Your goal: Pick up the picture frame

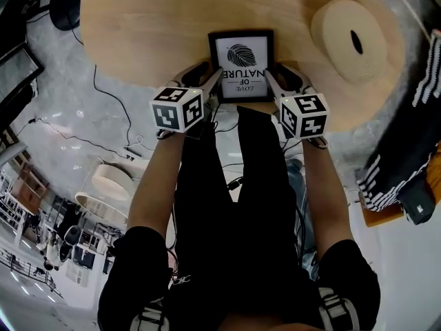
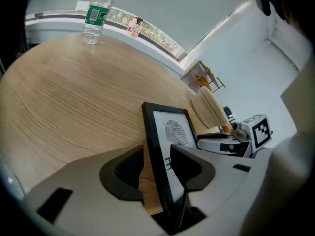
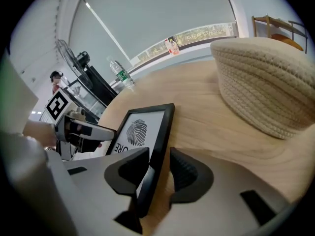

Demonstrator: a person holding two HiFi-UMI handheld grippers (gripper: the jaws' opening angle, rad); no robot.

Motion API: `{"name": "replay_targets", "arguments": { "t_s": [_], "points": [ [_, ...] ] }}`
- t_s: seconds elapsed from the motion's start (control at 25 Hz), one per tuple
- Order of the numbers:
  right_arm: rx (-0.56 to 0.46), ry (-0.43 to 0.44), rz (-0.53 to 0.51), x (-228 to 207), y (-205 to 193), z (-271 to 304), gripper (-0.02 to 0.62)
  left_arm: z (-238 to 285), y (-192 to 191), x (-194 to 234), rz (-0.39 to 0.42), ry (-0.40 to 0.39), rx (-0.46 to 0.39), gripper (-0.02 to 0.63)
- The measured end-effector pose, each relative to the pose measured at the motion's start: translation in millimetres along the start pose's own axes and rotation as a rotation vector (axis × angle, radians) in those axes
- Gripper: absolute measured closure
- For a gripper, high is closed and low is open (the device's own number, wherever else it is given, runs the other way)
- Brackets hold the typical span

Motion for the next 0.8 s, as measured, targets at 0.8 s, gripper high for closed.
{"name": "replay_targets", "arguments": {
  "t_s": [0.8],
  "points": [
    [-0.008, -0.024, -0.021, 11, 16, -1, 0.502, 2, -3, 1, 0.044, 0.067, 0.021, 0.505]
  ]
}}
Point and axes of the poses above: the fingertips, and each gripper's own axes: z forward along the fingers, x to its left, y out of its top, the point moved 2 cm from there along -z, backward along the fingers, and after that the axes turned 2 degrees about x, right-handed, at the moved point
